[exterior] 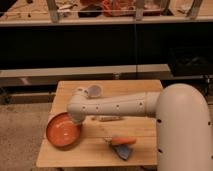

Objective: Push the ceramic bowl across the table

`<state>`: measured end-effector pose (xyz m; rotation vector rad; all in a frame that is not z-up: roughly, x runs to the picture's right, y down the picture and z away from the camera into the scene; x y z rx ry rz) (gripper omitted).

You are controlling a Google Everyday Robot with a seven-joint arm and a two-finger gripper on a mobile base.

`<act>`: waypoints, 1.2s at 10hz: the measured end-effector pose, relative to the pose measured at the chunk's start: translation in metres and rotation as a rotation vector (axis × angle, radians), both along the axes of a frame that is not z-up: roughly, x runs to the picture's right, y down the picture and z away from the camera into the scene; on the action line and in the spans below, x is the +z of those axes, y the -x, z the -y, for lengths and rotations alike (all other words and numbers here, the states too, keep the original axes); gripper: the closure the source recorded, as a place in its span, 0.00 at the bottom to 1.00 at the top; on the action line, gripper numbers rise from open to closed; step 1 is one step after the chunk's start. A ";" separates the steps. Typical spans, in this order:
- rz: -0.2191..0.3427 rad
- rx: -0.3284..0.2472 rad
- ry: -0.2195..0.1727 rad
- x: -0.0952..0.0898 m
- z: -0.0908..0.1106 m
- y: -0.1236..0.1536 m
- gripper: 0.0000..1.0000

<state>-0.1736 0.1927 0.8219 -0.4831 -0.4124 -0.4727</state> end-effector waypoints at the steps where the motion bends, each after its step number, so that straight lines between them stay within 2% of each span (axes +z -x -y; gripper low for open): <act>1: 0.006 -0.002 0.003 0.001 0.000 -0.002 0.96; 5: 0.022 -0.009 0.008 0.002 0.004 -0.006 0.96; 12: 0.057 -0.013 0.029 0.000 -0.009 -0.012 0.96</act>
